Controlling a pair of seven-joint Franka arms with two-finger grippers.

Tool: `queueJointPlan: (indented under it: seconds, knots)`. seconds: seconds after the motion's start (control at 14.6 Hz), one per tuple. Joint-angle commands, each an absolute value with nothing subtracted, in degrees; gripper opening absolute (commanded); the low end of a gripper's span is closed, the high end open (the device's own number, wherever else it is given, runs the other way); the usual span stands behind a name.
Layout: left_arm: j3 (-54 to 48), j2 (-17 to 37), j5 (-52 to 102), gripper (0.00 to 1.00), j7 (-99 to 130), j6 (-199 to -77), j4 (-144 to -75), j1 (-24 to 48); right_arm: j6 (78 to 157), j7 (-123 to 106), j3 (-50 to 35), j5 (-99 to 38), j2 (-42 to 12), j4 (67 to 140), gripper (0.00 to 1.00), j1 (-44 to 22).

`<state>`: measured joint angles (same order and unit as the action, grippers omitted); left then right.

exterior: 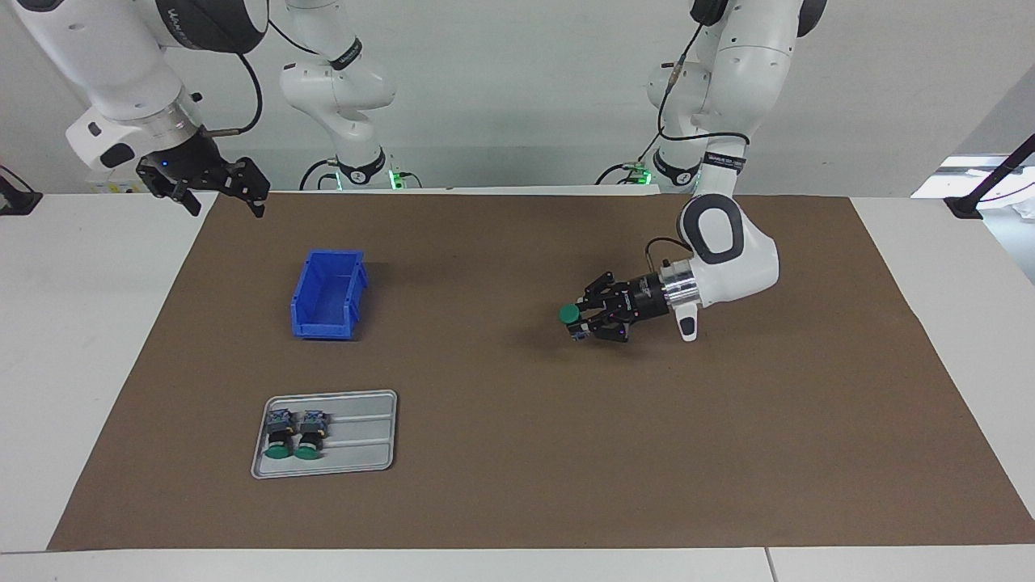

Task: Place and press button with both arms

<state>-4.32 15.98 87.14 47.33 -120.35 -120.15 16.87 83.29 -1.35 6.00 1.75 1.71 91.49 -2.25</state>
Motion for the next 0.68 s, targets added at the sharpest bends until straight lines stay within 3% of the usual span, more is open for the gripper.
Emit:
queueJointPlan:
  seconds: [0.0,0.27,0.61]
  knots:
    - [-4.6,14.9,90.3,0.21,43.8,-118.9,-123.0,15.4,83.2,-2.2,6.1,1.5,3.1,92.9,1.0,-2.2]
    - [-4.6,15.2,98.3,0.2,33.3,-119.8,-127.0,16.6,83.2,-2.2,6.1,1.5,3.1,92.9,1.0,-2.2]
    - [-4.6,16.2,102.5,0.2,32.3,-120.3,-127.2,17.2,83.2,-2.2,6.1,1.5,3.1,92.9,1.0,-2.2]
